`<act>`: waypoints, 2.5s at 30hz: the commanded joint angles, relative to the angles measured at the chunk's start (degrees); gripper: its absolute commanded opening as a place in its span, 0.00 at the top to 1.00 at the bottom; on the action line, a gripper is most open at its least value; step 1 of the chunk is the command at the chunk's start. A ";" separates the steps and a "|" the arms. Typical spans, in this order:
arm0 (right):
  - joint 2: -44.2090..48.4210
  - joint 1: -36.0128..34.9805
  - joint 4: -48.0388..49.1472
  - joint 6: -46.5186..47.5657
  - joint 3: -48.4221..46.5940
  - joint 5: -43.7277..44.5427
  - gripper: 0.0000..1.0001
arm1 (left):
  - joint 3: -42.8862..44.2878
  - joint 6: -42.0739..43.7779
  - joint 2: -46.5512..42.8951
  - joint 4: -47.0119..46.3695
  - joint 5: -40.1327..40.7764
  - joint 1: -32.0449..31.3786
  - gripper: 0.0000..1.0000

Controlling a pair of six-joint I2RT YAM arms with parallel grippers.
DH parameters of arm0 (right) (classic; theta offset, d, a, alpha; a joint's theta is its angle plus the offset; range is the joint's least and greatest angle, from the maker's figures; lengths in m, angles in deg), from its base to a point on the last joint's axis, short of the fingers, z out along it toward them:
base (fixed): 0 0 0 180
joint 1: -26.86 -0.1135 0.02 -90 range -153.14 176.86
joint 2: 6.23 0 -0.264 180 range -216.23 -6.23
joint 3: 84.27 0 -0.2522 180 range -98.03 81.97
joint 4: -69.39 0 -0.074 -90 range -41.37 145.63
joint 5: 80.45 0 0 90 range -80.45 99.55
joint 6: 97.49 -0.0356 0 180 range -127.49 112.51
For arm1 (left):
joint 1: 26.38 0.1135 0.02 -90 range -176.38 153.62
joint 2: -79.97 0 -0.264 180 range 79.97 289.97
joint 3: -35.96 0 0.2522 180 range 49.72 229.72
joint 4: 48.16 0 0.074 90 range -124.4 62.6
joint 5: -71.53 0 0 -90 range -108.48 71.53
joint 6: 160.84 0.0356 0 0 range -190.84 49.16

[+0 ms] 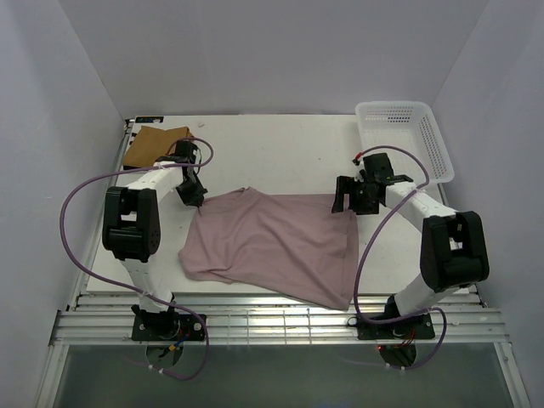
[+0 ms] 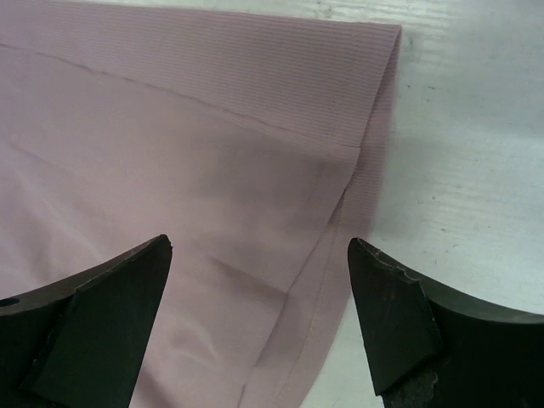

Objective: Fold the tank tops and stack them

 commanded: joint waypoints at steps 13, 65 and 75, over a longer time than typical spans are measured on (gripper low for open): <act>-11.51 1.55 3.52 -0.73 -8.44 -4.06 0.10 | -0.21 -0.65 -3.61 -1.21 0.70 0.22 1.00; -11.24 1.20 8.44 -0.64 -5.63 -5.81 0.00 | 0.32 -0.74 -4.32 -1.29 1.32 0.22 1.00; -10.54 1.20 8.53 -1.43 -5.01 -7.40 0.15 | 0.49 -0.91 -4.41 -1.29 1.06 0.22 1.00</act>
